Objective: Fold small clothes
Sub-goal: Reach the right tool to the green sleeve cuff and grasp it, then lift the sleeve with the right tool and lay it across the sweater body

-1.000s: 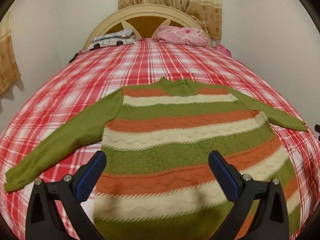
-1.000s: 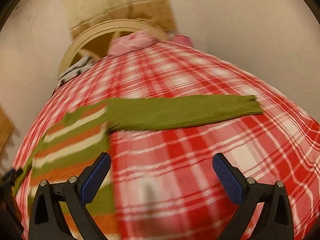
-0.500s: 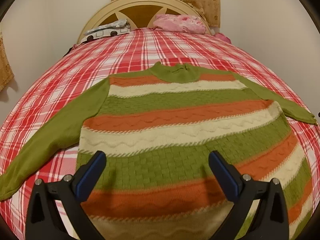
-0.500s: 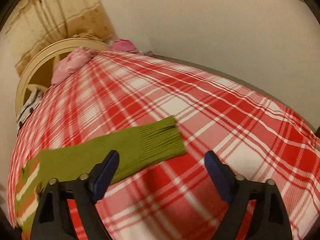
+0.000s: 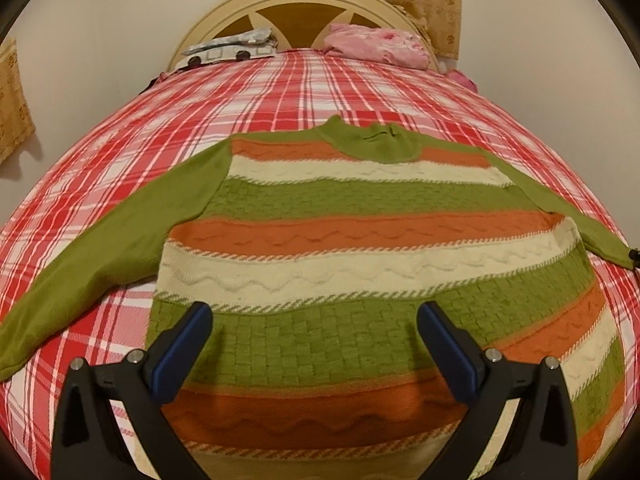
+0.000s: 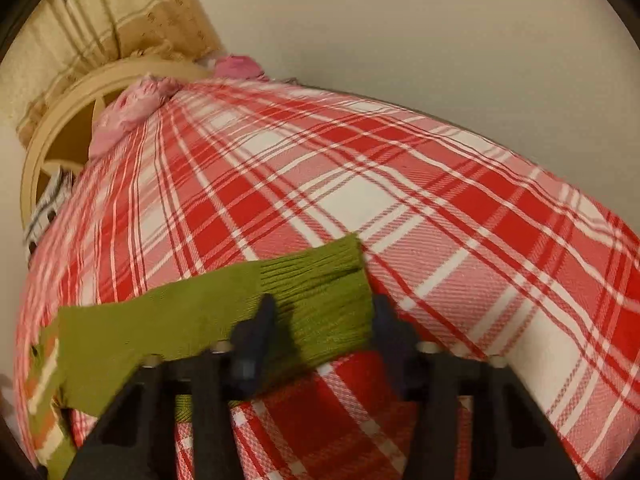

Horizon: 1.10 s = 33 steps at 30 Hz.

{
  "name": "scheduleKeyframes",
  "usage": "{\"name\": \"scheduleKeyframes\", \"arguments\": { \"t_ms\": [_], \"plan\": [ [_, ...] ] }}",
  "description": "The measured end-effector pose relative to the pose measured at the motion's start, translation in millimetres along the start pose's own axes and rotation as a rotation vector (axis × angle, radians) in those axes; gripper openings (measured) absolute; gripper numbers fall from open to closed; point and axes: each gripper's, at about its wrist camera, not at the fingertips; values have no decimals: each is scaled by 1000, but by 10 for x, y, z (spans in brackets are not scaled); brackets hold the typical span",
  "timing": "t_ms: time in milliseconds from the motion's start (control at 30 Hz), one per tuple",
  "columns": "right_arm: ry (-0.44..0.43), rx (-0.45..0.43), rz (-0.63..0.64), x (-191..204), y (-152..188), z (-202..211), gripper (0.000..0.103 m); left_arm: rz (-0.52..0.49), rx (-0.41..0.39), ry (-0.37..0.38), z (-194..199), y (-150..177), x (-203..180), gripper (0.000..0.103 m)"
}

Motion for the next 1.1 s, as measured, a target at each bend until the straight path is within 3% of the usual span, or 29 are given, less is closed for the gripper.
{"name": "scheduleKeyframes", "arguments": {
  "t_ms": [33,100,500,1100],
  "plan": [
    [-8,6,4,20,-2,1,16,3,1,-8,4,3,9,103],
    [-28,15,18,95,-8,21,13,13,1,-14,28,13,34,103],
    [-195,-83,74,790,-166,706,11,75,-25,8,238,89,232,103],
    [-374,-240,251,2311,-351,1901,9,171,-44,43,344,225,592,103]
  ]
}}
Point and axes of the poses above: each gripper's, at about its wrist camera, not at the fingertips, and z roughly against the way its jaws point, x to its left, y to its underside, and after that the axes turned 15 degrees about y, right-handed
